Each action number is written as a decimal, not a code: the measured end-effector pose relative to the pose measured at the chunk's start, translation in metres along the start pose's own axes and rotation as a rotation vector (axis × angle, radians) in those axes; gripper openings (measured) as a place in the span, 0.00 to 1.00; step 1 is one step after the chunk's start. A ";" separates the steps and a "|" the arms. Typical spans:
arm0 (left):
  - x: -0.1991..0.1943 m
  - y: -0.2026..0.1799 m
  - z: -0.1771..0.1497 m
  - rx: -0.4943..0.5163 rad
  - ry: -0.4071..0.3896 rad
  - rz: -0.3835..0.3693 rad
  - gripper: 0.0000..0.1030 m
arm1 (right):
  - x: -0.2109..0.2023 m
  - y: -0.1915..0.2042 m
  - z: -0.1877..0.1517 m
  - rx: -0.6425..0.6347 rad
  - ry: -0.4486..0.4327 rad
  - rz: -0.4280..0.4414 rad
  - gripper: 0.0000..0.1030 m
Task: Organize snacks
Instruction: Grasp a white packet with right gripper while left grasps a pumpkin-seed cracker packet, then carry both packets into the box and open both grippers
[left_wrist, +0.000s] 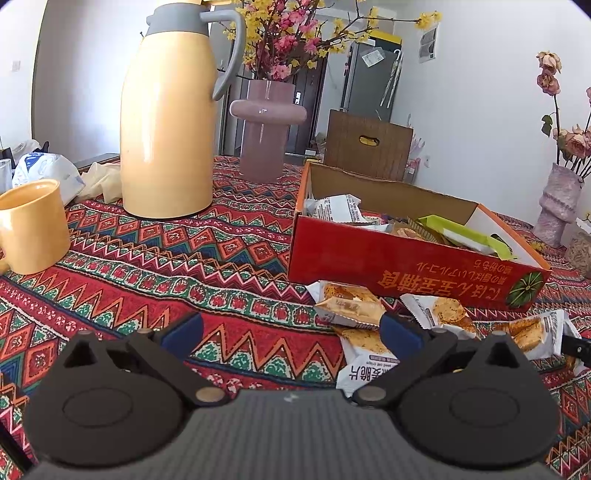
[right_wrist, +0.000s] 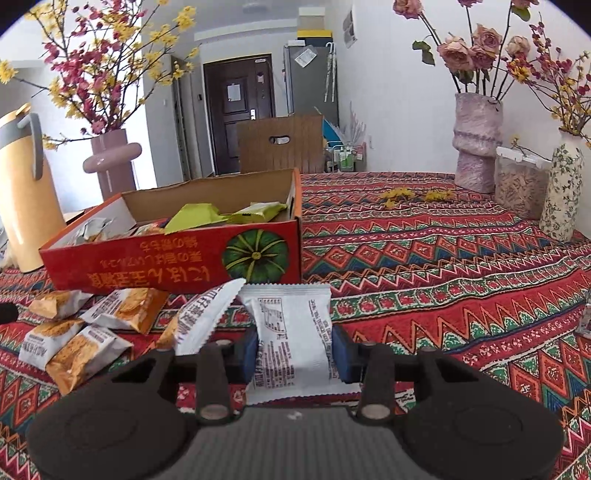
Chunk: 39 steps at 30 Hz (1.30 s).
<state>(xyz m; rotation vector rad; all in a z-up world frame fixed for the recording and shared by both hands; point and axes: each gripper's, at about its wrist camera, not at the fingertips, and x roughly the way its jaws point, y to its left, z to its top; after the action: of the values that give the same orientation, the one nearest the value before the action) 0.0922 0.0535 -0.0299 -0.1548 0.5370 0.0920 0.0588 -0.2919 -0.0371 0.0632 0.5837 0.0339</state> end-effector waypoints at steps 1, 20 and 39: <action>0.000 0.000 0.000 0.002 0.002 0.003 1.00 | 0.002 -0.002 0.000 0.012 -0.006 0.001 0.38; 0.026 -0.050 0.007 0.129 0.145 0.010 1.00 | -0.004 -0.018 -0.005 0.116 -0.067 0.069 0.39; 0.040 -0.068 -0.003 0.171 0.229 0.006 0.46 | -0.006 -0.018 -0.007 0.119 -0.078 0.102 0.39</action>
<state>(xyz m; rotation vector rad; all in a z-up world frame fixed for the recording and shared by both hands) 0.1335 -0.0118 -0.0443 0.0036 0.7711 0.0337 0.0500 -0.3100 -0.0406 0.2087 0.5036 0.0954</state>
